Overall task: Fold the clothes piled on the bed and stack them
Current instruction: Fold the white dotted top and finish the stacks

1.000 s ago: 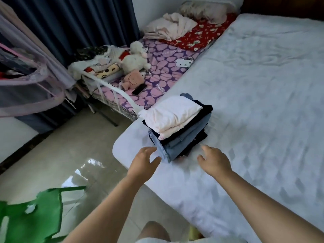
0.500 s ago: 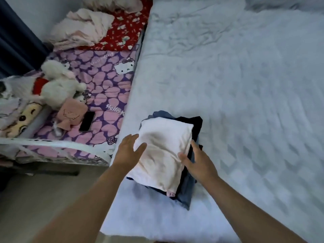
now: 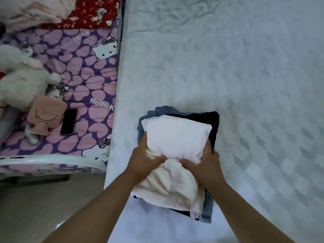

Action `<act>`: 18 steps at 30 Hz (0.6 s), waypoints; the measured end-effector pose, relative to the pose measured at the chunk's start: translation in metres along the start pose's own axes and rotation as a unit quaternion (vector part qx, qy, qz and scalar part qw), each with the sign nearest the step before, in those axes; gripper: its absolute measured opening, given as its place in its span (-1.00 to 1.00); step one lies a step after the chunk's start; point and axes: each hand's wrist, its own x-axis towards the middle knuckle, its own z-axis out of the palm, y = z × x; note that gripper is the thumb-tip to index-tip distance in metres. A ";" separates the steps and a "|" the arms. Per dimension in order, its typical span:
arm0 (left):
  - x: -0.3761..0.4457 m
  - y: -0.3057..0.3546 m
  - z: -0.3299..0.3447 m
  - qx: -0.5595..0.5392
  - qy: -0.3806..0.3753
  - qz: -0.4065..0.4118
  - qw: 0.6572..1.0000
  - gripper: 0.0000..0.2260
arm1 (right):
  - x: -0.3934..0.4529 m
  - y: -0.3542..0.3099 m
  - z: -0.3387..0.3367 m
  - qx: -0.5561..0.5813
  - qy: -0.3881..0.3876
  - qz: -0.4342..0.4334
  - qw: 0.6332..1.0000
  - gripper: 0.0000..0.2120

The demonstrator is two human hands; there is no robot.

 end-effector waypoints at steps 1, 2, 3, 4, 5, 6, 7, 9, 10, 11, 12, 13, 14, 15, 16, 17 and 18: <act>-0.002 0.000 0.005 0.014 0.011 0.013 1.000 0.05 | -0.001 0.000 0.000 0.008 0.001 0.008 1.000 0.18; -0.006 0.003 0.011 0.018 0.015 0.021 1.000 0.05 | -0.001 0.000 0.000 0.012 0.005 0.016 1.000 0.16; -0.009 0.004 0.015 0.022 0.016 0.027 0.999 0.04 | -0.002 0.001 0.000 0.014 0.007 0.025 1.000 0.16; -0.012 0.006 0.019 0.030 0.014 0.030 0.999 0.04 | -0.002 0.001 0.000 0.017 0.010 0.033 0.999 0.15; -0.013 0.008 0.022 0.036 0.010 0.032 0.999 0.04 | -0.002 0.003 -0.001 0.019 0.012 0.040 0.999 0.16; -0.013 0.009 0.023 0.036 0.005 0.031 0.999 0.04 | -0.001 0.005 -0.002 0.023 0.014 0.045 0.999 0.16; -0.013 0.009 0.024 0.028 0.002 0.033 0.999 0.04 | 0.000 0.007 -0.003 0.029 0.015 0.048 0.998 0.17; -0.011 0.007 0.025 0.005 0.001 0.027 1.000 0.04 | -0.001 0.008 -0.002 0.041 0.018 0.039 0.998 0.18; -0.010 0.006 0.025 -0.002 0.002 0.020 1.000 0.05 | -0.001 0.008 -0.002 0.044 0.019 0.030 0.998 0.18; -0.009 0.004 0.025 -0.004 0.001 0.013 1.000 0.07 | -0.002 0.008 0.000 0.045 0.017 0.025 0.999 0.17; -0.009 0.004 0.025 -0.002 0.000 0.010 1.000 0.09 | -0.002 0.008 0.002 0.045 0.017 0.021 0.999 0.17; -0.009 0.002 0.025 0.003 0.001 0.012 1.000 0.10 | -0.001 0.010 0.004 0.047 0.020 0.018 0.999 0.16; -0.010 0.002 0.026 0.009 0.003 0.013 1.000 0.10 | -0.001 0.012 0.006 0.049 0.026 0.015 0.998 0.17; -0.010 0.001 0.026 0.008 0.007 0.016 1.000 0.09 | 0.000 0.013 0.008 0.050 0.032 0.012 0.998 0.18; -0.011 0.001 0.026 -0.001 0.013 0.015 1.000 0.08 | -0.001 0.014 0.008 0.050 0.038 0.009 0.998 0.18; -0.011 0.002 0.026 -0.019 0.020 0.014 1.000 0.05 | -0.002 0.013 0.008 0.048 0.044 0.005 0.998 0.18; -0.011 0.003 0.024 -0.041 0.027 0.010 0.999 0.02 | -0.004 0.013 0.008 0.044 0.051 -0.001 0.998 0.17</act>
